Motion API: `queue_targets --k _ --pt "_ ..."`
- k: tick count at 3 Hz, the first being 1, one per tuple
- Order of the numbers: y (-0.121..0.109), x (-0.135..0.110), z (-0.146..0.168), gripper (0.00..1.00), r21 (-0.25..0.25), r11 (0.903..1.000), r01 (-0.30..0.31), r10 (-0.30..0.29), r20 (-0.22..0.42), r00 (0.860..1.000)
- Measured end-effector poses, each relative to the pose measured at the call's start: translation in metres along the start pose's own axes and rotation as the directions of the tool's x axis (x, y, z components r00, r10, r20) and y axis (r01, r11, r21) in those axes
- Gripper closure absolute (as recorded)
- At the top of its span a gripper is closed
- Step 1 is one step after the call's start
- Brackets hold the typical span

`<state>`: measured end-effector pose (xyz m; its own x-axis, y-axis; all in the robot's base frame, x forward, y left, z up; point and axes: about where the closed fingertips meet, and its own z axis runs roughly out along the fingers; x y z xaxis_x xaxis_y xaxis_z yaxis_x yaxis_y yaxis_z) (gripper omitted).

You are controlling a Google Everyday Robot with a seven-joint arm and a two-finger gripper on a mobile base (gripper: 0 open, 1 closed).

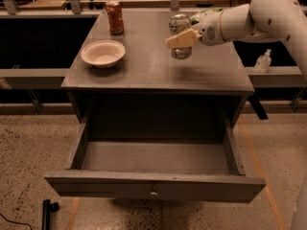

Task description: Place 7up can into top drawer

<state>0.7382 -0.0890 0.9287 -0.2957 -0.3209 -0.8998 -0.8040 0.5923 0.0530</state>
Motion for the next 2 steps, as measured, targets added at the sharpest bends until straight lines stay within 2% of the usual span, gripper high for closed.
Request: queue_targets --k 1,2 --pt "0.017 -0.002 -0.006 1.0 -0.037 0.9993 0.0 0.001 0.025 1.0" --pt "0.055 0.005 -0.021 1.0 -0.123 0.9923 -0.014 0.021 0.053 0.998"
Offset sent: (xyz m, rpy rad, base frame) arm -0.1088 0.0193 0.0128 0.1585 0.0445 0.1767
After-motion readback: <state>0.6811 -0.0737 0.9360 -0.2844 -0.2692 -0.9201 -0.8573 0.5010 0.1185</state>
